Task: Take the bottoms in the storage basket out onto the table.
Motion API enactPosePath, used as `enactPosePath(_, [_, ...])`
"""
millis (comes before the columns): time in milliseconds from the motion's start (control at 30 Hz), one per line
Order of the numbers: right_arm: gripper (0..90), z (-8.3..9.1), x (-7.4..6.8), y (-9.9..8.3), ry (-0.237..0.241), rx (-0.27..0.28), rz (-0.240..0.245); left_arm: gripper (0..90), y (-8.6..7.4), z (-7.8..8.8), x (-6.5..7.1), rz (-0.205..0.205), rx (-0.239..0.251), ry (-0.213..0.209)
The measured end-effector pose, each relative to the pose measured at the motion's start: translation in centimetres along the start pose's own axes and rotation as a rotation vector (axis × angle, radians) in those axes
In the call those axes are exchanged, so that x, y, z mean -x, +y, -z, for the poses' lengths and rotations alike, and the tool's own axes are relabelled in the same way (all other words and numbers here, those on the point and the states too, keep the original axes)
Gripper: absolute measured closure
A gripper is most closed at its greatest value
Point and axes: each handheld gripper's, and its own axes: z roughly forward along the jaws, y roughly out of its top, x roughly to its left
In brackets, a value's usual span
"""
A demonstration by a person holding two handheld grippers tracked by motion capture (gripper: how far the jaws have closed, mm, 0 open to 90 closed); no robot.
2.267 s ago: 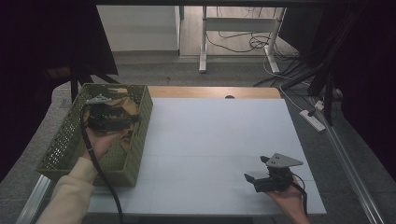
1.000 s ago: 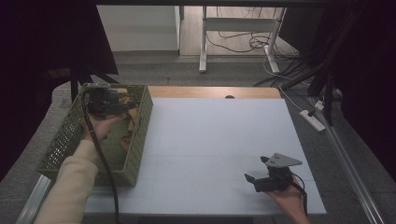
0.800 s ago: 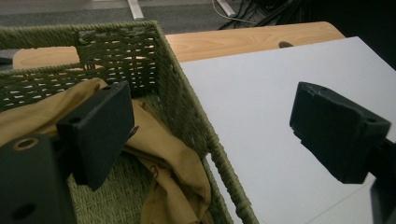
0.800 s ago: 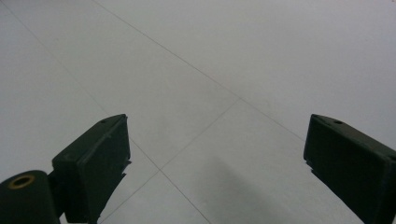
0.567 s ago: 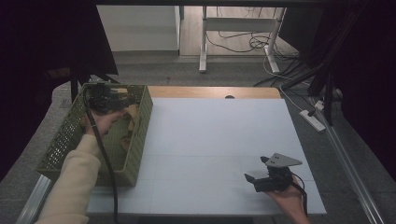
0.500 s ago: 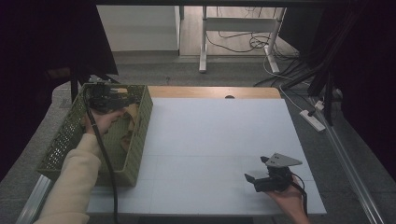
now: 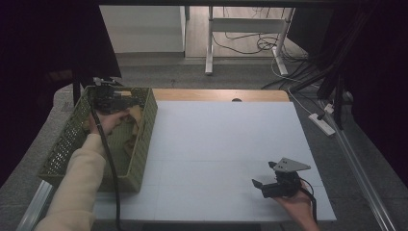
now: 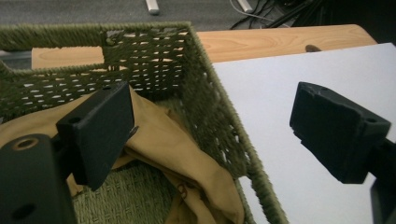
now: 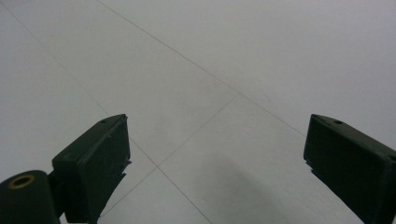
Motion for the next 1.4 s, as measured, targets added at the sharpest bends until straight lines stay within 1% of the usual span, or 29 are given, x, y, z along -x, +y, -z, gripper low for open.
enactPosePath(100, [7.0,0.0,0.0,0.0,0.001,0.002,-0.003,13.5,0.0,-0.6,-0.2,0.007,-0.011,0.005])
enactPosePath(200, [7.0,0.0,0.0,0.0,0.000,-0.002,-0.003,13.5,0.0,-1.1,-0.2,0.006,-0.024,0.013])
enactPosePath(500, [7.0,-0.1,0.1,-0.1,0.001,-0.002,-0.002,13.6,0.0,-2.2,-0.7,0.013,-0.041,0.032])
enactPosePath(800, [6.9,-0.1,0.2,-0.2,-0.005,-0.013,-0.004,13.8,-0.1,-3.3,-1.0,0.024,-0.057,0.033])
enactPosePath(900, [7.0,-0.2,0.2,-0.2,-0.007,-0.016,-0.006,13.9,-0.1,-3.6,-1.3,0.027,-0.063,0.040])
enactPosePath(1400, [6.9,-0.3,0.2,-0.3,-0.007,-0.023,-0.007,12.7,-0.7,-4.9,-2.4,0.070,-0.093,0.035])
